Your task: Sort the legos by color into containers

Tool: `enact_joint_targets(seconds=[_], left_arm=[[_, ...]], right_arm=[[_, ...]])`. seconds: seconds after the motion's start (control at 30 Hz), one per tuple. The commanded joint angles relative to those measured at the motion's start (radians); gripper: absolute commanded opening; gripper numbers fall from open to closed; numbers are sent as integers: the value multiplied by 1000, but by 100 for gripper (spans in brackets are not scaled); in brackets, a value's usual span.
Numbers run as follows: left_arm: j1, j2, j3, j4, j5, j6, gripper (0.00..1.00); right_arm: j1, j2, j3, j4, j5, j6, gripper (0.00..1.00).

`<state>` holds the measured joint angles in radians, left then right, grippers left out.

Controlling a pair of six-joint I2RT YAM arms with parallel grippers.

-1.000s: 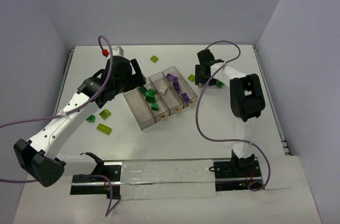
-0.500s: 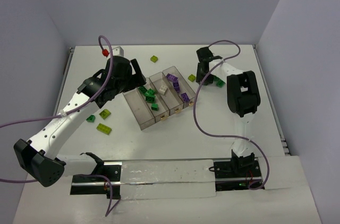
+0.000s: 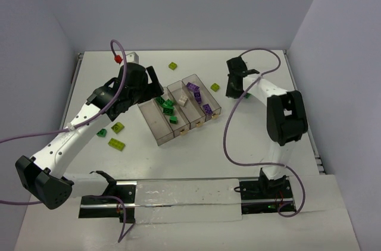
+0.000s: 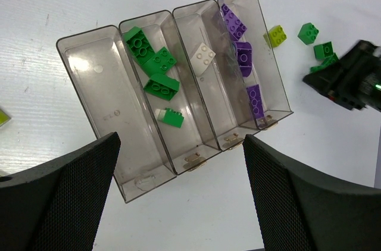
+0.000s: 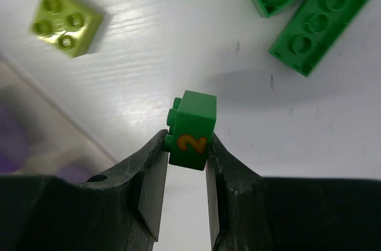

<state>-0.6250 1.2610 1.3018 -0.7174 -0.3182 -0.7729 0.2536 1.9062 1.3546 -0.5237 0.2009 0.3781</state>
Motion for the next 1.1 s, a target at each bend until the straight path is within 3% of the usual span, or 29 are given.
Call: enact_joint_targets(seconds=[0.0, 0.23, 0.33, 0.6, 1.07], left_arm=[[-1, -22, 14, -12, -21, 2, 92], [-1, -35, 4, -34, -49, -31, 92], [-1, -47, 4, -48, -67, -46, 92], [1, -103, -15, -73, -124, -87, 92], [1, -129, -30, -79, -122, -100, 92]], right_arm=[[33, -213, -65, 90, -26, 19, 14], [230, -279, -18, 77, -17, 49, 14], [348, -238, 65, 58, -3, 51, 14], [500, -70, 210, 32, -24, 47, 15], [555, 183, 469, -30, -60, 47, 22]])
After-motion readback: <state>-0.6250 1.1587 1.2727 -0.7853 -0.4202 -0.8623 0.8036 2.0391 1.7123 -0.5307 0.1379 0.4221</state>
